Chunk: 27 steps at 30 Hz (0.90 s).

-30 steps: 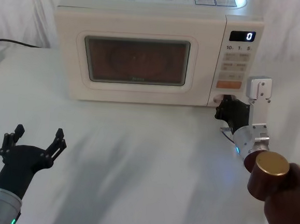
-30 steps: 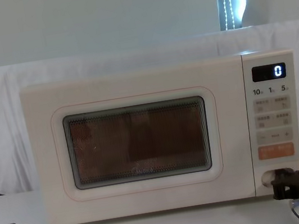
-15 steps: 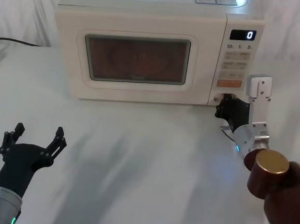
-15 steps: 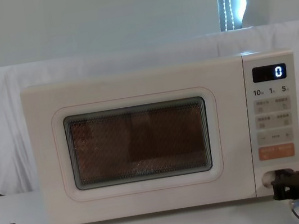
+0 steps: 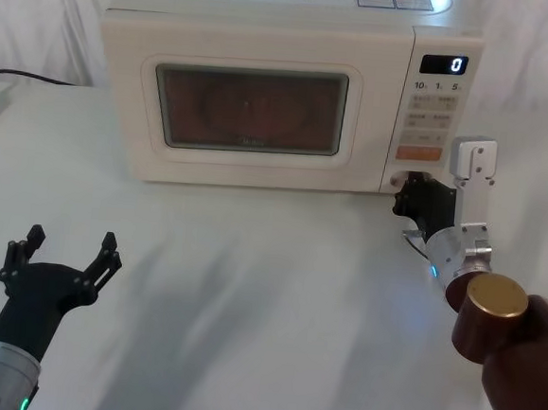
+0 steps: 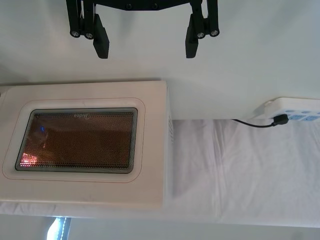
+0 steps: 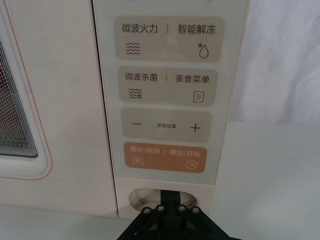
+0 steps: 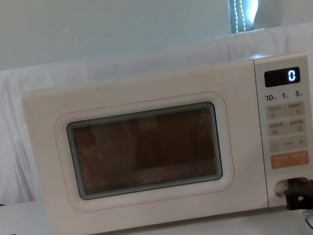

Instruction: Press the button to open the microwave door with one hand; close the microwave door with the other hand.

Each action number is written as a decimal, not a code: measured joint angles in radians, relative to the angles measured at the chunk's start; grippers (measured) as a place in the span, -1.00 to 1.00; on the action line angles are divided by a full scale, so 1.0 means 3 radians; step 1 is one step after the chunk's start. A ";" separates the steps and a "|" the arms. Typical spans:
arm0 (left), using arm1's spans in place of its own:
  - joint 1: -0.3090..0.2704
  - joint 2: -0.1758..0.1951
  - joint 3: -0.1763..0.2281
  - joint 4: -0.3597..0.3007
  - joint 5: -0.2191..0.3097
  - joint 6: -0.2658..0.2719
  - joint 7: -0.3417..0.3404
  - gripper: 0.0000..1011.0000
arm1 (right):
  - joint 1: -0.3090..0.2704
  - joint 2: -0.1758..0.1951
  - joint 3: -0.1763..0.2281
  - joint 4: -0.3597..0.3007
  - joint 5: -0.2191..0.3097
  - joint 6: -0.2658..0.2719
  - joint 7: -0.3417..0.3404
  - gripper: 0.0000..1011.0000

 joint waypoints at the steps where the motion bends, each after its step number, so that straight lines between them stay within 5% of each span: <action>1: 0.0000 0.0000 0.0000 0.0000 0.0000 0.0000 0.0000 0.98 | 0.0003 0.0000 0.0000 0.0004 0.0000 0.0000 0.0000 -1.00; 27: 0.0000 0.0000 0.0000 0.0000 0.0000 0.0000 0.0000 0.98 | 0.0021 0.0000 0.0008 0.0028 -0.0008 -0.0017 0.0003 -1.00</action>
